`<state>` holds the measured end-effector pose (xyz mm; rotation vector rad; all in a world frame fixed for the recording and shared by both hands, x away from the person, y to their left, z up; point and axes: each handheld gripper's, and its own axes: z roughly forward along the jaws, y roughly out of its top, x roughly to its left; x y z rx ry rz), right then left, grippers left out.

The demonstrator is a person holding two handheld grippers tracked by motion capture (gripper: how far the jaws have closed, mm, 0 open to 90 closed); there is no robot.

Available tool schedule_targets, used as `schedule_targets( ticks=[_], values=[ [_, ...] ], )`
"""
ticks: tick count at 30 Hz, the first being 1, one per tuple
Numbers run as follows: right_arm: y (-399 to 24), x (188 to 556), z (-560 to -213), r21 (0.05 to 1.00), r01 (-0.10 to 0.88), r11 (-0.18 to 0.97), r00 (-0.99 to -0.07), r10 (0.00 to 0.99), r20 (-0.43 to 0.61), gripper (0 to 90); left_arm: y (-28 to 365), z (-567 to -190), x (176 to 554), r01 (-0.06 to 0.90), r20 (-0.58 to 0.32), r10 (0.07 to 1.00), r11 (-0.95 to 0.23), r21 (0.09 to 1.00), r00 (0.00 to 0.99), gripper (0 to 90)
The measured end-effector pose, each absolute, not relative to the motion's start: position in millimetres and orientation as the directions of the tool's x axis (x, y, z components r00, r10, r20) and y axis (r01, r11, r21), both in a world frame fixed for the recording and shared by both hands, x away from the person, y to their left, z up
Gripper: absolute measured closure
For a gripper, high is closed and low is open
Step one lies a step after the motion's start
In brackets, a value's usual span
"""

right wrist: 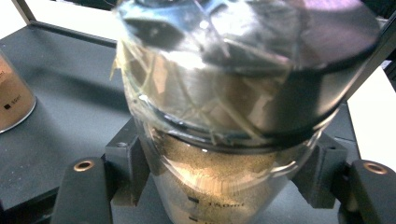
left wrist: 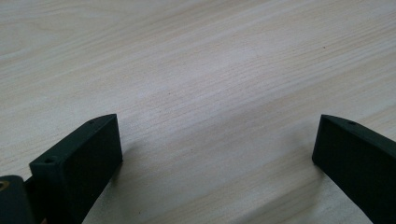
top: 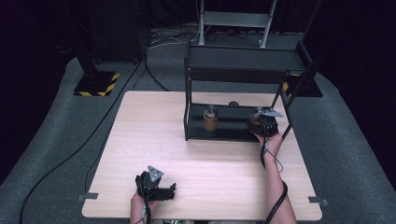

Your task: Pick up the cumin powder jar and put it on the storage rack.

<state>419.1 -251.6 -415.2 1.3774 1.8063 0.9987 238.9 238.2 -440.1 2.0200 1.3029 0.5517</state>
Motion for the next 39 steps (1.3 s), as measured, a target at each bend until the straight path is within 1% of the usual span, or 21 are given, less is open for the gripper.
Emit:
schedule_targets(
  ticks=[13, 28, 39],
  values=[
    [-249.7, 422.1, -425.2, 0.879, 0.454, 0.146, -0.237, 0.971, -0.039, 29.7, 238.2, -440.1, 238.9, 0.630, -0.004, 0.910, -0.283, 0.723, 0.414, 1.1],
    [-251.0, 426.5, -433.5, 0.878, 0.461, 0.125, -0.230, 0.973, -0.017, 29.7, 238.2, -440.1, 238.8, 0.630, -0.004, 0.910, -0.284, 0.723, 0.414, 1.2],
    [-254.5, 429.8, -432.0, 0.873, 0.471, 0.127, -0.244, 0.970, -0.009, 29.6, 238.1, -440.1, 238.6, 0.629, -0.003, 0.910, -0.284, 0.723, 0.414, 1.3]
  ],
)
